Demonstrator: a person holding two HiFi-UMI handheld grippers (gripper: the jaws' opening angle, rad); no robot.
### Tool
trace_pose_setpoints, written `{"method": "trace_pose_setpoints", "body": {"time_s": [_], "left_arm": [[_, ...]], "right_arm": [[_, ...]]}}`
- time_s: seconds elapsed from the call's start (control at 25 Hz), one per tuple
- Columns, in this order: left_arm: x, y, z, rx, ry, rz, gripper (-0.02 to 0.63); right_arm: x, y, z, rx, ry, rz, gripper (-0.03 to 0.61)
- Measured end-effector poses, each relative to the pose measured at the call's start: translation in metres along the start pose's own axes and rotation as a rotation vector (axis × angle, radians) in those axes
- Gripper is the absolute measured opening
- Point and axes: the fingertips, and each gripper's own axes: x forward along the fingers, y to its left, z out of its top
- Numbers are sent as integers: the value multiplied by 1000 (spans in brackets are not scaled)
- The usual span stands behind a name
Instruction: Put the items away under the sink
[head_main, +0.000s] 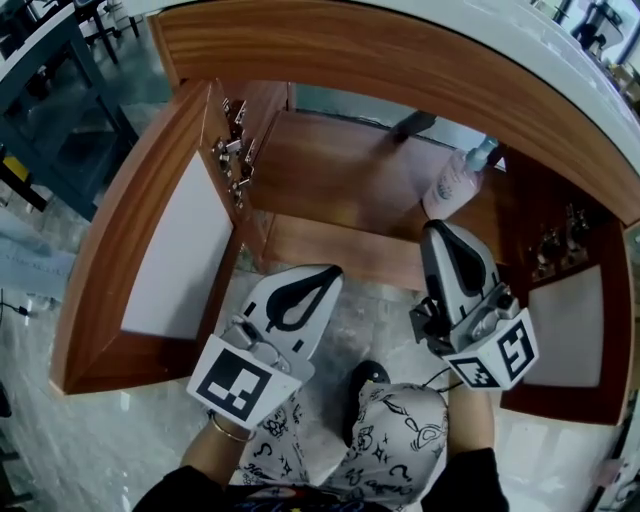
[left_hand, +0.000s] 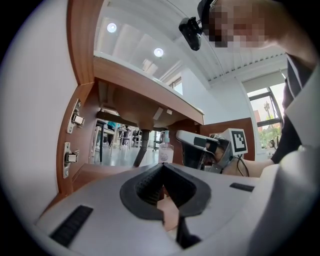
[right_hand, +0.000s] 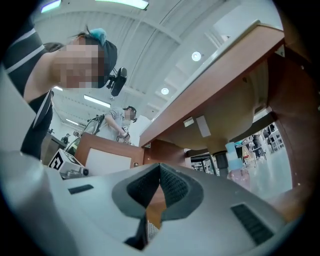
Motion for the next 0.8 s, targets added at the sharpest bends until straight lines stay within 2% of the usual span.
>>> {"method": "trace_pose_setpoints", "body": {"time_s": [0.28,0.6,0.72,0.8], "left_arm": [[12,-1,12,35,7,-5,8],[16,-5,27,16,0,-22,8],[15,-5,39,55,-4,1,8],[16,-8,48,90,27,-5,8]], "right_arm": [[6,-4,-6,-9,36,12,8],[12,-5,-1,12,82,16,8],[20,-5,4,39,97,13,8],[29,-6,14,60,92,13,8]]}}
